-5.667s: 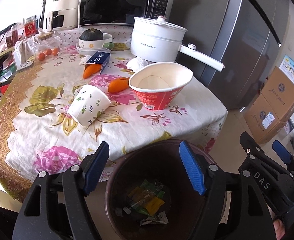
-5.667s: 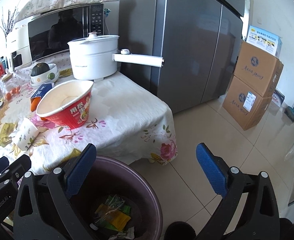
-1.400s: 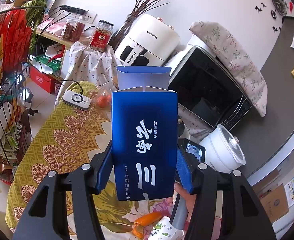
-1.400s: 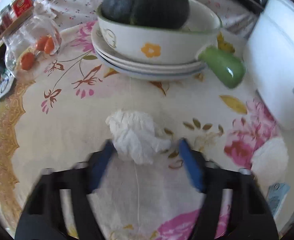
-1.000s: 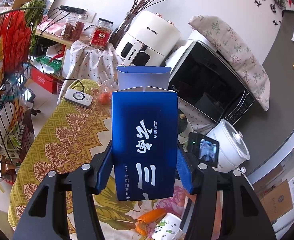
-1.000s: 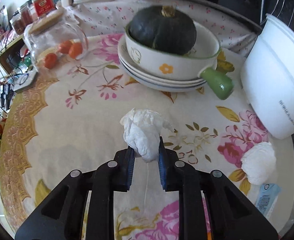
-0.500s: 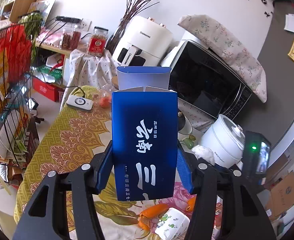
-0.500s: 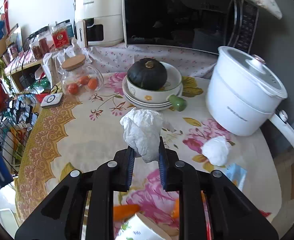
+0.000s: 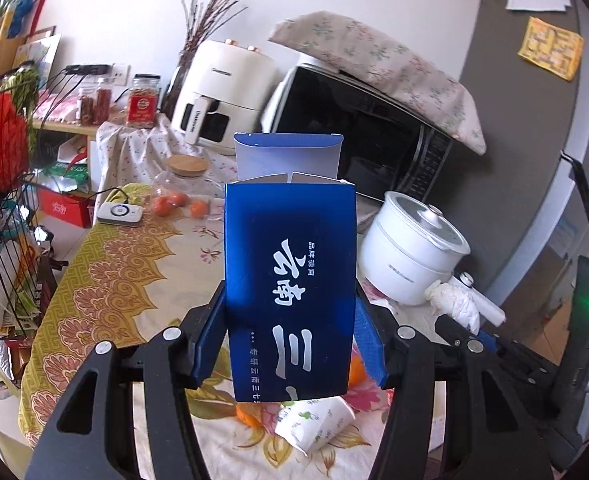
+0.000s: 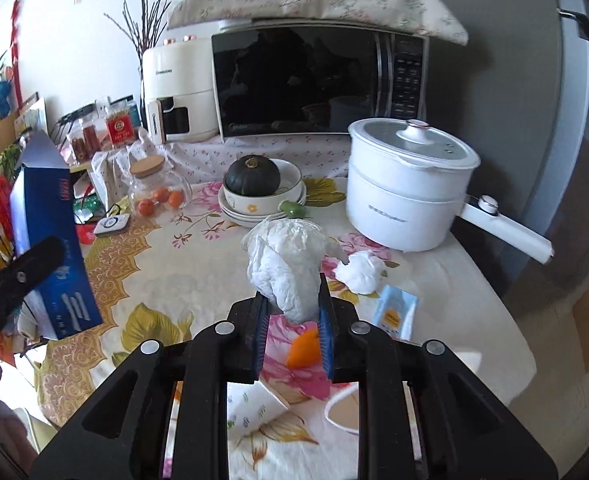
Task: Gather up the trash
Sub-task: 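Carry the blue carton and white tissue over the brown bin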
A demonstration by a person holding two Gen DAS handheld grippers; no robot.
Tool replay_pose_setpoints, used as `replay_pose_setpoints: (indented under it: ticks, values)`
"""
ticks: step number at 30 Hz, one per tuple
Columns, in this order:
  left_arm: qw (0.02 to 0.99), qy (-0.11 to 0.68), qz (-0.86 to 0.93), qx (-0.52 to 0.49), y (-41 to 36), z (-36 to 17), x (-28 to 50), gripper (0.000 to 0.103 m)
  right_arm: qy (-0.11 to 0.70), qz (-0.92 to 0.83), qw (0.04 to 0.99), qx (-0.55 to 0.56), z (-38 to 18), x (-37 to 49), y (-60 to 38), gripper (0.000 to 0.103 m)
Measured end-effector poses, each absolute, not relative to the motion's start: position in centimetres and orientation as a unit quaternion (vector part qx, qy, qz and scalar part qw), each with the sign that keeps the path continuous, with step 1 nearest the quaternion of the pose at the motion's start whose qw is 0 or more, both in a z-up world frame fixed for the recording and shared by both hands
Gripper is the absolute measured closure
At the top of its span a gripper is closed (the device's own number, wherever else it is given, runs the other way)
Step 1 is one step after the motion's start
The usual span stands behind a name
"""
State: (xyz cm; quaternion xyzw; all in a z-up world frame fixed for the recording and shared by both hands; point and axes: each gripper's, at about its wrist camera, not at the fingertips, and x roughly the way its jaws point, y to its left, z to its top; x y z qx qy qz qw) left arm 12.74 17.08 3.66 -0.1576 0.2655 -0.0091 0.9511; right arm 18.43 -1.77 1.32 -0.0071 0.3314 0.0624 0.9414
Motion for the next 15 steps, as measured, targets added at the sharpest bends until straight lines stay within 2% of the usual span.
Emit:
replay_pose_setpoints:
  ticks: [15]
  values:
    - [0.953, 0.26, -0.08, -0.132, 8.1, 3.6, 6.3, 0.046, 0.287, 0.012, 0.958, 0.013, 2.2, 9.6, -8.6, 0.083]
